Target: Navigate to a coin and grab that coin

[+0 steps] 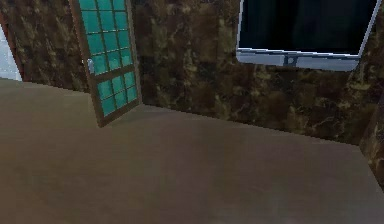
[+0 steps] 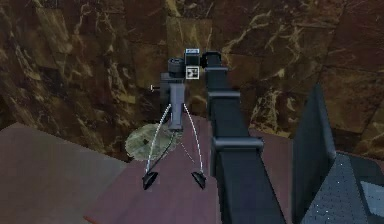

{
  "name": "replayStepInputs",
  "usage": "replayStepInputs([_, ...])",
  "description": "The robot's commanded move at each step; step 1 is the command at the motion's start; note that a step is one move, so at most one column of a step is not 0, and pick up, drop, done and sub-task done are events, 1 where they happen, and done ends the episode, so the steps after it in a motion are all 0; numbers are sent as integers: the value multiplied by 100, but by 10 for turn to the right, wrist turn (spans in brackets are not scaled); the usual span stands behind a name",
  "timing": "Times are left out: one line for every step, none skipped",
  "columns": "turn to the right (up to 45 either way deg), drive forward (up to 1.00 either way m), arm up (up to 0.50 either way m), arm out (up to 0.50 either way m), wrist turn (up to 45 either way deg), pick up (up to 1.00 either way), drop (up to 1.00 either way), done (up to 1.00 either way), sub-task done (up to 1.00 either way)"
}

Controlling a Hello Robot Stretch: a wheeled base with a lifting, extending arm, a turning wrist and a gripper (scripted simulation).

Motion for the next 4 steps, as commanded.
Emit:
replayStepInputs([0, 0, 0, 0, 450, 0, 0, 0, 0])
replayStepInputs([0, 0, 0, 0, 450, 0, 0, 0, 0])
replayStepInputs([0, 0, 0, 0, 450, 0, 0, 0, 0])
replayStepInputs([0, 0, 0, 0, 90, 0, 0, 0, 0])
